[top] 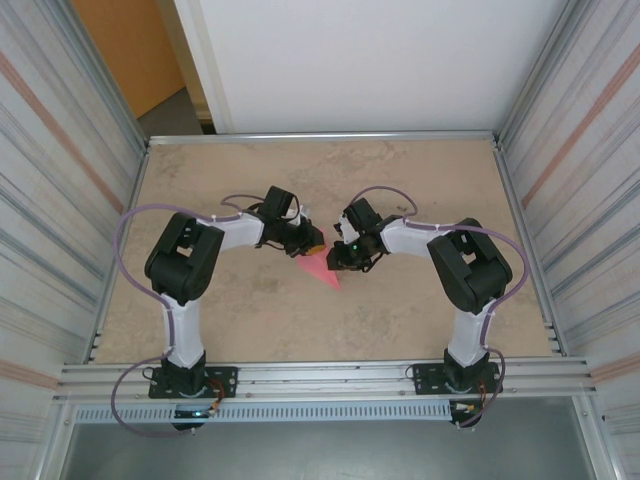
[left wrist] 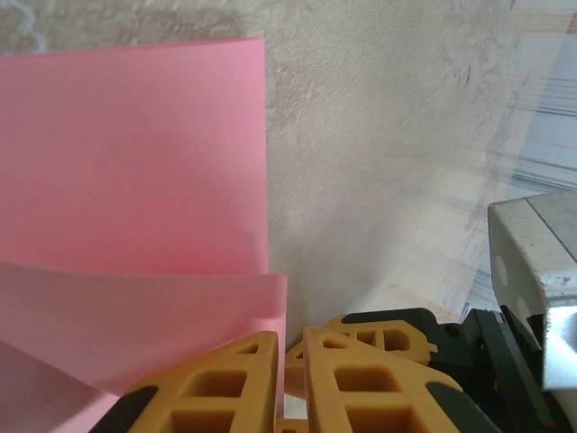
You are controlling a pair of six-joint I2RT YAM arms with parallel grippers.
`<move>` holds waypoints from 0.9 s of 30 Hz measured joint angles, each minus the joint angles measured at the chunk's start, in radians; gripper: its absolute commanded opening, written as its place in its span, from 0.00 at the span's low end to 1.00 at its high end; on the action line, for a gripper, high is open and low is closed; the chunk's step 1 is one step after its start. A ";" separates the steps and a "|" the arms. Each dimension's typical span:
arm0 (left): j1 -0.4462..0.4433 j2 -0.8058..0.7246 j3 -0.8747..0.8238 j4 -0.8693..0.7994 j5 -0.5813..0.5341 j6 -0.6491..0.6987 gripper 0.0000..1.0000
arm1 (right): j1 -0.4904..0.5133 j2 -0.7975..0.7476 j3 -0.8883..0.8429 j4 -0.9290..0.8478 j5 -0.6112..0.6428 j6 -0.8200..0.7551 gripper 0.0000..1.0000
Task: Fold a paper plane with a square sheet of paper (pick it up from the middle)
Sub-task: Fourth fold the wing at the center of the table.
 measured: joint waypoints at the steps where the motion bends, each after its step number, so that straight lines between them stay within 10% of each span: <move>1: 0.000 0.002 0.001 0.000 0.000 0.001 0.15 | 0.000 0.000 0.000 0.000 0.000 0.000 0.27; 27: 0.000 -0.055 -0.034 -0.037 -0.028 0.026 0.16 | 0.000 0.004 0.000 0.000 0.002 0.000 0.26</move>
